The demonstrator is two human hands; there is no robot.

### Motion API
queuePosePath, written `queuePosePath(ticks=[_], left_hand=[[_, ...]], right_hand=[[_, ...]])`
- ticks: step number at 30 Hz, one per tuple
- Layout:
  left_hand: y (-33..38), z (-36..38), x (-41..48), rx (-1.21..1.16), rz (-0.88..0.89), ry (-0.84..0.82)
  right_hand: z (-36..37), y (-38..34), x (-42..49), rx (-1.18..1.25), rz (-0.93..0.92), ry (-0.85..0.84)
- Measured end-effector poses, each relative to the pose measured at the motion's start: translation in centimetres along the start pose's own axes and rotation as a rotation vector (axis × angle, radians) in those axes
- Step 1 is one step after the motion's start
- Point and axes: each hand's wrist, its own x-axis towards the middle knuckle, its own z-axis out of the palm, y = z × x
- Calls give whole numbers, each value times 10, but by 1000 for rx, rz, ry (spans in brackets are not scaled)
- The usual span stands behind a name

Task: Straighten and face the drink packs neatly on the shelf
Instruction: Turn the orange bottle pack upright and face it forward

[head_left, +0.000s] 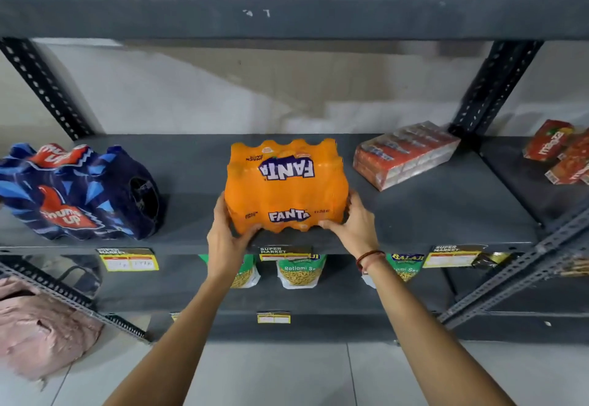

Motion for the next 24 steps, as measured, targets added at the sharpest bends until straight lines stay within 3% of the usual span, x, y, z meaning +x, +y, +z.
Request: queuePosePath(ticks=[4,9,14,17,20,24], left_hand=[[-2,-1,12,14,-8,-23],[-10,0,38,103,-9,-63],[19,19,12,51,-16,189],[46,55,-31,-28,108,25],[57,91,-37,-47,56,-135],[56,99,-18,-101,2,-181]], right_hand=[[-9,-7,9,-52,-73,-70],[-16,-16,14,249,51,-64],[-20,-30,40,431,132,-195],[-15,-32,51,523,123,-258],[-10,-33,52,537,156,-215],[-5,-24,44,501,193,-90]])
